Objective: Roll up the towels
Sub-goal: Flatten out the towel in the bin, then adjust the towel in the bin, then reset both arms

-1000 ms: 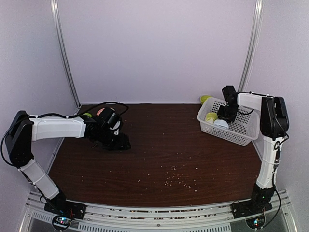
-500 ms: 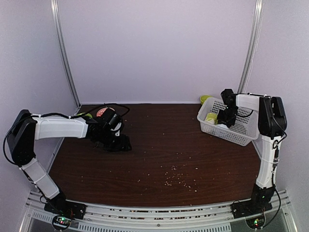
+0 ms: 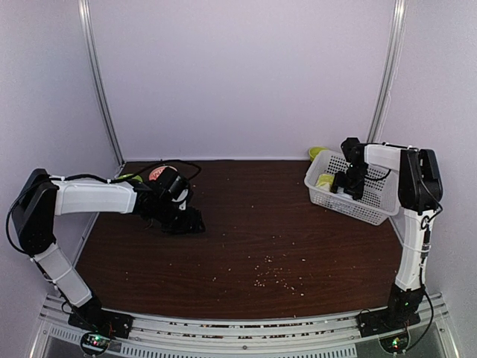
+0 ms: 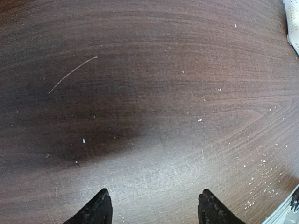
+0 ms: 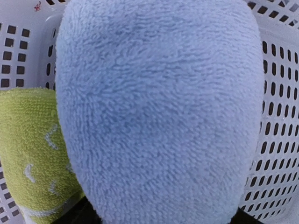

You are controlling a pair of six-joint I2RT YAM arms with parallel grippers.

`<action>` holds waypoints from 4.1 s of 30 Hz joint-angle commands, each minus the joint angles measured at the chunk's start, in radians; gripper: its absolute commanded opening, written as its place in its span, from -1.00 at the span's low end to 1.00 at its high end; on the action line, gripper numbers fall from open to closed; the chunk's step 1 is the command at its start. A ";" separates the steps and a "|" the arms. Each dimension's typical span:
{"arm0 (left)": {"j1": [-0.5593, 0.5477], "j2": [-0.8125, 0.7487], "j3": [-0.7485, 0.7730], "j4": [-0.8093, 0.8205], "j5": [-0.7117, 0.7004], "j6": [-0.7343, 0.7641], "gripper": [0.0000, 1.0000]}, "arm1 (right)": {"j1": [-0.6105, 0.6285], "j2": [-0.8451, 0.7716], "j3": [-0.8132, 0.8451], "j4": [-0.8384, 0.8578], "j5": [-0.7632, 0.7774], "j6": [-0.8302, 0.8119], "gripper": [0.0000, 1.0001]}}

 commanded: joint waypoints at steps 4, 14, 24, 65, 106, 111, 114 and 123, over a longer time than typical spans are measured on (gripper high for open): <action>0.007 -0.017 -0.012 0.035 0.015 -0.007 0.28 | -0.002 -0.098 0.025 -0.046 -0.015 0.000 0.84; 0.007 -0.006 0.010 0.034 0.033 0.002 0.28 | -0.002 -0.230 0.065 -0.094 -0.005 -0.021 1.00; 0.007 -0.008 0.044 -0.008 0.035 0.008 0.27 | -0.007 -0.202 -0.077 0.008 0.013 -0.007 -0.32; 0.006 -0.044 0.069 -0.101 -0.013 0.015 0.25 | -0.032 -0.076 0.099 0.063 0.092 -0.002 0.08; 0.006 -0.137 0.050 -0.101 -0.087 0.026 0.24 | 0.000 -0.417 -0.039 0.157 0.069 0.045 0.56; 0.022 -0.236 0.065 -0.118 -0.170 0.095 0.28 | 0.164 -0.793 -0.303 0.293 0.166 -0.014 0.57; 0.066 -0.299 0.062 -0.093 -0.152 0.108 0.31 | 0.319 -1.003 -0.433 0.321 0.308 -0.105 0.60; 0.189 -0.552 0.002 0.064 -0.205 0.240 0.42 | 0.508 -1.351 -0.951 0.414 0.502 0.102 1.00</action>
